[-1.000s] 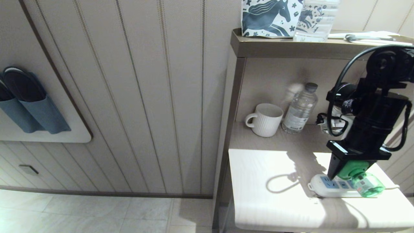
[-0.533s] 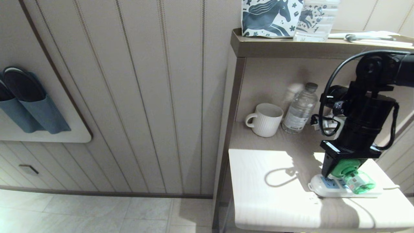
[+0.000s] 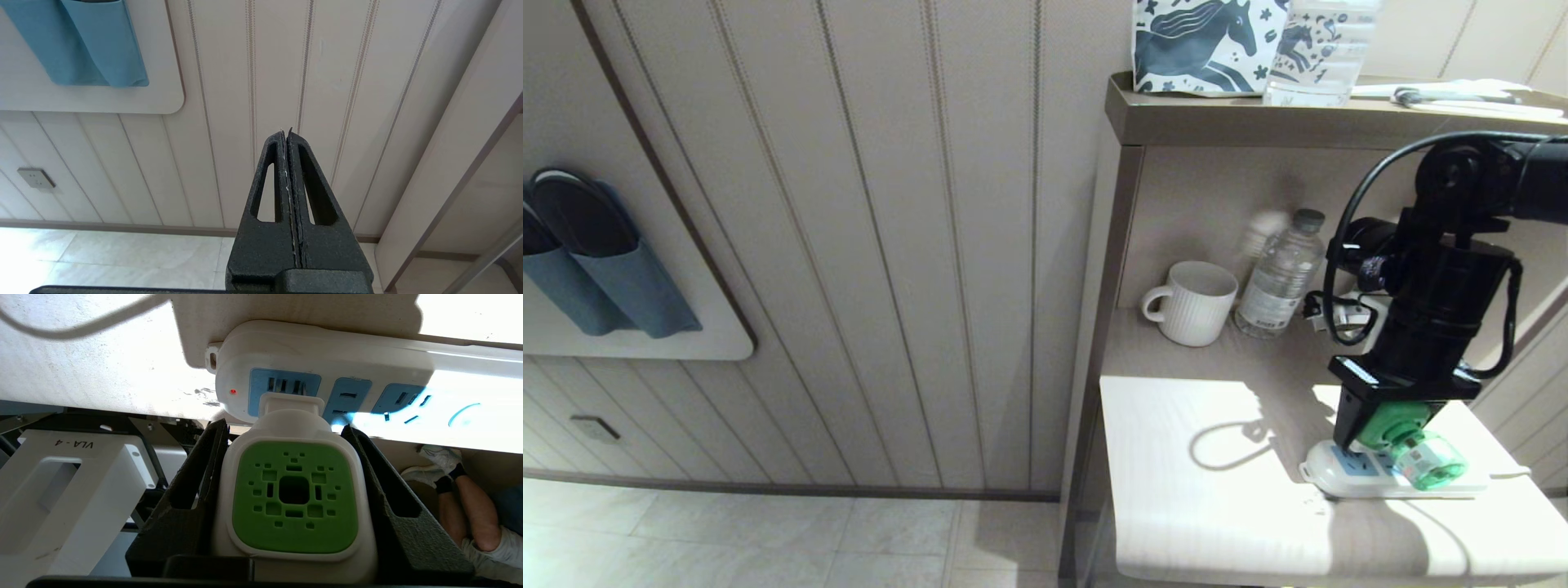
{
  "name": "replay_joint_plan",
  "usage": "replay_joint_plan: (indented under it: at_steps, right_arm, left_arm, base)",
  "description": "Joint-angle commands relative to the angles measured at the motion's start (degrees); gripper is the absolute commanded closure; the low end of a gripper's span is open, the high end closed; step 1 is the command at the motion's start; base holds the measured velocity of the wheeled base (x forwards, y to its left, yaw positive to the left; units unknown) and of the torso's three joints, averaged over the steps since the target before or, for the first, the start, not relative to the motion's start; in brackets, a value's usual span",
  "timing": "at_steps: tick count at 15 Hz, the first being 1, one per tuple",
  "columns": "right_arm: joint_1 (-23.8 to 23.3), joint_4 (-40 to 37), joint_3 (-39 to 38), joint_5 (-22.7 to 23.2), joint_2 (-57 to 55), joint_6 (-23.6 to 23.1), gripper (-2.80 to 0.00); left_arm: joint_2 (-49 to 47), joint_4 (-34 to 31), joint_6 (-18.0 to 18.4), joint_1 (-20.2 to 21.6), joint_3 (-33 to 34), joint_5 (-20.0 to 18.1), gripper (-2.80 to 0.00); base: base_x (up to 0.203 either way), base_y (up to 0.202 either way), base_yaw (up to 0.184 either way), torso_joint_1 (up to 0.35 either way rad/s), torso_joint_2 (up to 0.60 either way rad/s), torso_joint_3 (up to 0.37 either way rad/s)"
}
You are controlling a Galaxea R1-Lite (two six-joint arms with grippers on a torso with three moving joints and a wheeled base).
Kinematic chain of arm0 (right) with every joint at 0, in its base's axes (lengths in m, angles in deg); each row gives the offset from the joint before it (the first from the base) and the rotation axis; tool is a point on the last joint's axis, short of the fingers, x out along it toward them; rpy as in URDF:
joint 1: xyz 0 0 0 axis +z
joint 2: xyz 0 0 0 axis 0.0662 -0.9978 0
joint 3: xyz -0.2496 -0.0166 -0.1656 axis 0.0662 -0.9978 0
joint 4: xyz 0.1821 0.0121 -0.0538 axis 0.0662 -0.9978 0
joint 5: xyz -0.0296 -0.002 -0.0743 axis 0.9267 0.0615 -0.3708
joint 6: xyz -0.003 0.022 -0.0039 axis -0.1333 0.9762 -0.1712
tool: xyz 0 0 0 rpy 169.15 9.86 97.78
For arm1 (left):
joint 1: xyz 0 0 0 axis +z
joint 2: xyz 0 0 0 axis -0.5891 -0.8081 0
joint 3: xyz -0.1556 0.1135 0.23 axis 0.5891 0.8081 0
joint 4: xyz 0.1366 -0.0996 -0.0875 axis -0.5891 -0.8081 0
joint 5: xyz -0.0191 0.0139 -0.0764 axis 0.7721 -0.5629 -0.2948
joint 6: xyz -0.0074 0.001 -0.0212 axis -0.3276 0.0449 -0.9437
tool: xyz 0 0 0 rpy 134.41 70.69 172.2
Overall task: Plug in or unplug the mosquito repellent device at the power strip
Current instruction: Insert the plug into the socket
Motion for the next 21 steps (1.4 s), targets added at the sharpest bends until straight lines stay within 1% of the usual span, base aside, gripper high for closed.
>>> replay_joint_plan:
  at_steps: [1,15,21]
  right_arm:
    - [0.16,-0.46,-0.02,0.07,-0.03,0.01,0.00]
    - [0.64,-0.46,-0.02,0.24,-0.42,0.27,0.00]
    - [0.36,-0.28,-0.06,0.48,-3.41,0.52,0.00]
  left_arm:
    - [0.02,0.06,0.05,0.00,0.00,0.01,0.00]
    - [0.02,0.06,0.05,0.00,0.00,0.01,0.00]
    - [0.02,0.06,0.05,0.00,0.00,0.01,0.00]
  base:
    - [0.000,0.000,0.000,0.000,0.00,0.000]
    - [0.000,0.000,0.000,0.000,0.00,0.000]
    - [0.000,0.000,0.000,0.000,0.00,0.000]
